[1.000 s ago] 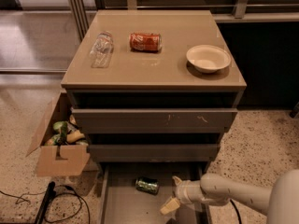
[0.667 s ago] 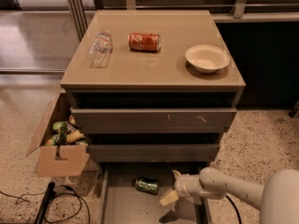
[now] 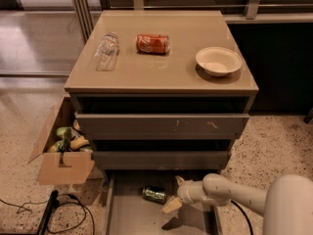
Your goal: Pick green can from bottom drawer and place on counter
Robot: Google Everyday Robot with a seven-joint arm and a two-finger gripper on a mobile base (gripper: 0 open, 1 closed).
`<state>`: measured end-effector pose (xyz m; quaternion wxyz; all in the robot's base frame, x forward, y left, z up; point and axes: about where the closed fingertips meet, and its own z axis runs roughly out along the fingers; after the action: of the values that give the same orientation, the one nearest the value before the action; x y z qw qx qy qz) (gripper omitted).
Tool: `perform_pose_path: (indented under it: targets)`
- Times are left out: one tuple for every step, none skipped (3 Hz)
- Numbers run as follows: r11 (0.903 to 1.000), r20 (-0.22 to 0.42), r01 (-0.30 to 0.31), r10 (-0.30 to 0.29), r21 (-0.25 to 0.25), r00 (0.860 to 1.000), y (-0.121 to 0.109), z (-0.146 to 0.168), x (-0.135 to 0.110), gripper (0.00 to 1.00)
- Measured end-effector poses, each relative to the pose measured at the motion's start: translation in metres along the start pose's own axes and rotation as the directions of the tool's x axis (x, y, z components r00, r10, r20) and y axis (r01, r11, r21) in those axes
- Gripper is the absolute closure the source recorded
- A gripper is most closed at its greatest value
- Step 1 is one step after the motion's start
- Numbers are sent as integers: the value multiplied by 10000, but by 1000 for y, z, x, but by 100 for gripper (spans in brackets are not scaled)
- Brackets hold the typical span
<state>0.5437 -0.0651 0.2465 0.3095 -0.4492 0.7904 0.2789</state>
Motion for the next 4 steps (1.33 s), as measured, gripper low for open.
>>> perform_pose_path:
  targets:
    - [9989,131,433,-431,-179,9990,-11,31,-15,0]
    - [9967,244,805,-802,-117,9965,-23,52,-21,0]
    - [9950,361,995,-996,26,9944,-30,65,-17,0]
    - [9934,419,1132,-1138,163,9926,-35,76,-11,0]
